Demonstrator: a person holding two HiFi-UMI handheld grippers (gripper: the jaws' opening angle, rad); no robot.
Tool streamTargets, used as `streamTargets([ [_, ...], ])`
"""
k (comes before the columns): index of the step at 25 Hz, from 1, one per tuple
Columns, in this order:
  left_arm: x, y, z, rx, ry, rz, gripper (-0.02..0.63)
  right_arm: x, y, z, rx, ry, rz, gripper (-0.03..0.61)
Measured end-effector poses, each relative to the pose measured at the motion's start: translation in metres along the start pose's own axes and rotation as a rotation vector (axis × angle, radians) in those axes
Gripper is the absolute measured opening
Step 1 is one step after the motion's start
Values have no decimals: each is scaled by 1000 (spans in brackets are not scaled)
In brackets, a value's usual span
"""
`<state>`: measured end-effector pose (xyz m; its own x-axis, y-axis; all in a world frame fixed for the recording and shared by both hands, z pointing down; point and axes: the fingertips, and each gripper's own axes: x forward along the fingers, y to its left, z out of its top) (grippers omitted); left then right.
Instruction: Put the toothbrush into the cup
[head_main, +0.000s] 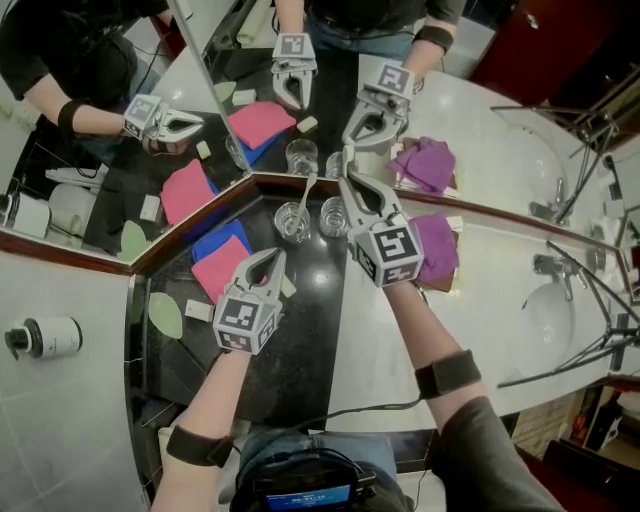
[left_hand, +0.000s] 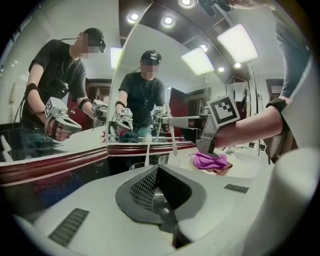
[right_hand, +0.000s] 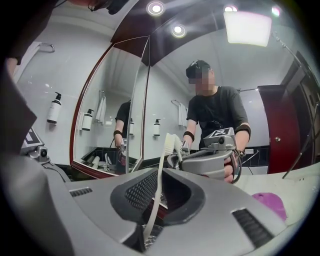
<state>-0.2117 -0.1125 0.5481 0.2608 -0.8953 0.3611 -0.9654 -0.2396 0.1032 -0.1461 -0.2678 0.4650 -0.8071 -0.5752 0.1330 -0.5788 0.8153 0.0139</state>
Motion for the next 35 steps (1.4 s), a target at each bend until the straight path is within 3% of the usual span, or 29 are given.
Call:
streamTargets([
  [13, -7, 4, -10, -13, 15, 10, 0, 8, 9, -68, -17, 150, 18, 49],
  [20, -16, 9, -11, -6, 14, 25, 0, 3, 0, -91, -13, 220, -36, 52],
  [29, -29, 12, -16, -20, 25, 44, 0, -7, -9, -102, 16, 272, -78, 141],
  [35, -35, 1, -9, -17, 22, 32, 0, -24, -16, -110, 58, 319, -113, 143],
])
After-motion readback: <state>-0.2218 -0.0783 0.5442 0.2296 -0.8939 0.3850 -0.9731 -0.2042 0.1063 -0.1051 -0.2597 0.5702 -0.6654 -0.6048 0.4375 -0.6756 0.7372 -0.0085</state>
